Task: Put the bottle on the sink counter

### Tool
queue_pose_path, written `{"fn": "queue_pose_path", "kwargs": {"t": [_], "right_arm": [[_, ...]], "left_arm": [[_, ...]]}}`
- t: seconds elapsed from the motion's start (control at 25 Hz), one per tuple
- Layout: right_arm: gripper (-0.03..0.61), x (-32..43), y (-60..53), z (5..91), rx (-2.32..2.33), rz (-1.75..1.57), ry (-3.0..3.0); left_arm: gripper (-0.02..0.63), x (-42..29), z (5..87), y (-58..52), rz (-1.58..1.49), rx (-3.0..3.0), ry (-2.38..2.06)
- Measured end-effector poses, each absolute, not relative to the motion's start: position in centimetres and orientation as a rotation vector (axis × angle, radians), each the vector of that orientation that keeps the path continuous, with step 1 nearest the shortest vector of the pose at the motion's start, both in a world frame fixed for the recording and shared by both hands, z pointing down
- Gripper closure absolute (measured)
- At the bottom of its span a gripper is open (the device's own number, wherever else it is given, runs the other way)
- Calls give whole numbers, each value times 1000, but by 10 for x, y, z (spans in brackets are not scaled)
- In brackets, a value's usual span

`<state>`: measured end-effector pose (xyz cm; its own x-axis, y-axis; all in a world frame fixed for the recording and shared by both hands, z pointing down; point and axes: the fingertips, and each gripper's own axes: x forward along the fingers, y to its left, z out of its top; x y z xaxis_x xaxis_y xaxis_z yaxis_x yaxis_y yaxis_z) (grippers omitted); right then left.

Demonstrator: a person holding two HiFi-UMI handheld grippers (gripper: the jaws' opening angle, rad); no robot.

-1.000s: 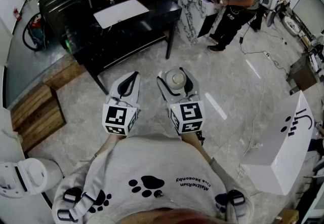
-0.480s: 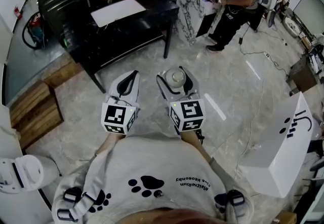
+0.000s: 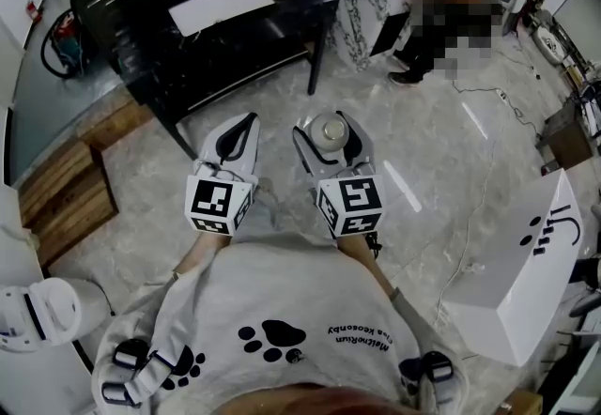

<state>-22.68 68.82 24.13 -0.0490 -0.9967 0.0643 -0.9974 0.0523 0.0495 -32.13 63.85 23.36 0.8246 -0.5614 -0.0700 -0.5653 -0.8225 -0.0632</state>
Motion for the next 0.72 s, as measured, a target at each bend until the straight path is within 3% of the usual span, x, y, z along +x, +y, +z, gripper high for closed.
{"fn": "queue_pose_path", "kwargs": {"t": [0.72], "right_arm": [[241,-171,477,243,2130,16,-2205]], "left_arm": [[614,-250,240,432,93,-2973,796]]}}
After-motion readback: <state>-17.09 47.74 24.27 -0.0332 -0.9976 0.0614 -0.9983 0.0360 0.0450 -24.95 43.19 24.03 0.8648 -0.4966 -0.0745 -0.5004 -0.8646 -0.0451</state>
